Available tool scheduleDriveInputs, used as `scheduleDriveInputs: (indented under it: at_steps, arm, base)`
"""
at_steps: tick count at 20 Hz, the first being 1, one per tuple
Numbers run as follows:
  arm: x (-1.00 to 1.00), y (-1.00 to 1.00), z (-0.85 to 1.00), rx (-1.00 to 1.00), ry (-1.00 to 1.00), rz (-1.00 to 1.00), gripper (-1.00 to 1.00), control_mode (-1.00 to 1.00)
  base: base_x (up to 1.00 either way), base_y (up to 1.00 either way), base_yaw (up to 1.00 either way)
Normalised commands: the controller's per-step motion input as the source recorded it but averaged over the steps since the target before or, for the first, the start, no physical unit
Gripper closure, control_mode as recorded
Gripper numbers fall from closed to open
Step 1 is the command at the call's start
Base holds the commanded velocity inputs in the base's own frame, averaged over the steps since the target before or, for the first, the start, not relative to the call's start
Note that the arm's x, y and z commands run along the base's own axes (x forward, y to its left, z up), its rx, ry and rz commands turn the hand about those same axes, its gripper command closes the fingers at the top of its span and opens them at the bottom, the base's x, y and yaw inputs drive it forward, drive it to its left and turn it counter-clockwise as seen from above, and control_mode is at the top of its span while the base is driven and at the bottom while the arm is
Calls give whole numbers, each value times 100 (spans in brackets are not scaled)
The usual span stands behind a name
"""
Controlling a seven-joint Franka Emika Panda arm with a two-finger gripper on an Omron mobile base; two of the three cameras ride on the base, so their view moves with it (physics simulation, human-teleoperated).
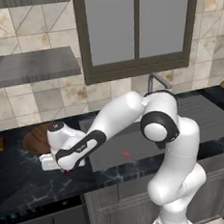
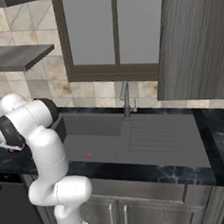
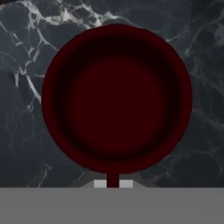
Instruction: Pick the mug and place it in the sink. Pick the bowl and place it in the open cabinet and then close the cabinet.
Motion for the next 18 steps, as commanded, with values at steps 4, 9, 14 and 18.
scheduleDriveInputs:
  at_steps: [4,9,14,18]
  arm:
    - [-1,-43,3,-10,0,-9,100,-100]
    - [-3,-65,22,-9,-8,-17,100,-100]
    - [-5,-81,14,0,-12,-17,100,-100]
    - [0,-94,5,0,-5,-9,100,-100]
  base:
    - [0,0,0]
    - [0,0,0]
    - [0,0,0]
    - [0,0,0]
